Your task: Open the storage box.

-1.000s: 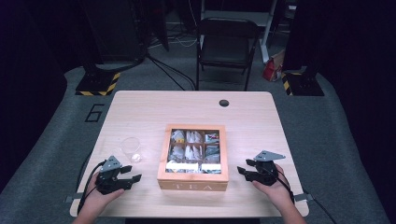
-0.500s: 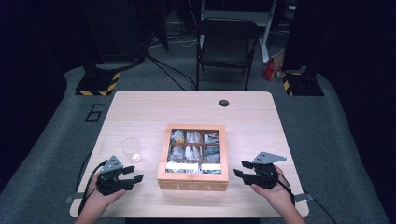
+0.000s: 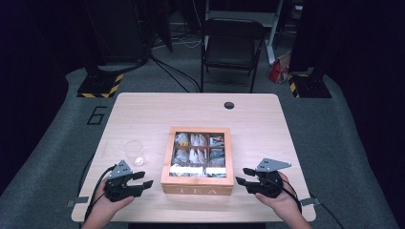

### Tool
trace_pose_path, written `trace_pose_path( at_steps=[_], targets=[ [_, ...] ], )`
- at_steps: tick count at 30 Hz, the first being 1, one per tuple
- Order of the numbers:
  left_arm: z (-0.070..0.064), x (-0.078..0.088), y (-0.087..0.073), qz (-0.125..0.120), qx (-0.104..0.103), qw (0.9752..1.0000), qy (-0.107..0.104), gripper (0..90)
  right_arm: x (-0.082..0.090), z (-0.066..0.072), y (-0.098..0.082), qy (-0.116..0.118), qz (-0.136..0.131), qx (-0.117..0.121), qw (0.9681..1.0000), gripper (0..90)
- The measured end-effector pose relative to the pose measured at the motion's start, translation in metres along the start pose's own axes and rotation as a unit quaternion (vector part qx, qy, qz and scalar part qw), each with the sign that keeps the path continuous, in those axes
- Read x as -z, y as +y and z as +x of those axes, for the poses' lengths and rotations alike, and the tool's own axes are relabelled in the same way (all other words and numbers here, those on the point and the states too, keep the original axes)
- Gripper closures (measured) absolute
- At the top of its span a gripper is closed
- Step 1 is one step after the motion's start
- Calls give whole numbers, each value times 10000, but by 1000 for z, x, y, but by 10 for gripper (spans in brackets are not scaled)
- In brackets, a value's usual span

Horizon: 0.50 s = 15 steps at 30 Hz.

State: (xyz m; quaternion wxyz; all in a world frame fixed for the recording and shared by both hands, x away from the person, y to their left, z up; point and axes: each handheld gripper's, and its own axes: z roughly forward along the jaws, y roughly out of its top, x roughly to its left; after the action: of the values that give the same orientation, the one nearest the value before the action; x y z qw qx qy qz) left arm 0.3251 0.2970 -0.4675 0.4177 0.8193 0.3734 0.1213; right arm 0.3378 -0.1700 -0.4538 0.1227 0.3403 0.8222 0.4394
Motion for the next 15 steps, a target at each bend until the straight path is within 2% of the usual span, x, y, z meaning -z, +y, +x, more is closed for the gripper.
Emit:
trace_pose_path(
  at_steps=[7, 8, 15],
  targets=[
    [-8, -4, -1, -25, -104, 9999, -135, 494, 3, 6, -5, 15, 28, 32, 10000, 527],
    [-9, -4, 0, -24, -170, 9997, -146, 496, 4, 7, -6, 31, 41, 12, 10000, 527],
    [-19, -6, 0, -69, -247, 9992, -317, 504, 5, 13, -13, 141, 69, 90, 9998, 527]
  ],
)
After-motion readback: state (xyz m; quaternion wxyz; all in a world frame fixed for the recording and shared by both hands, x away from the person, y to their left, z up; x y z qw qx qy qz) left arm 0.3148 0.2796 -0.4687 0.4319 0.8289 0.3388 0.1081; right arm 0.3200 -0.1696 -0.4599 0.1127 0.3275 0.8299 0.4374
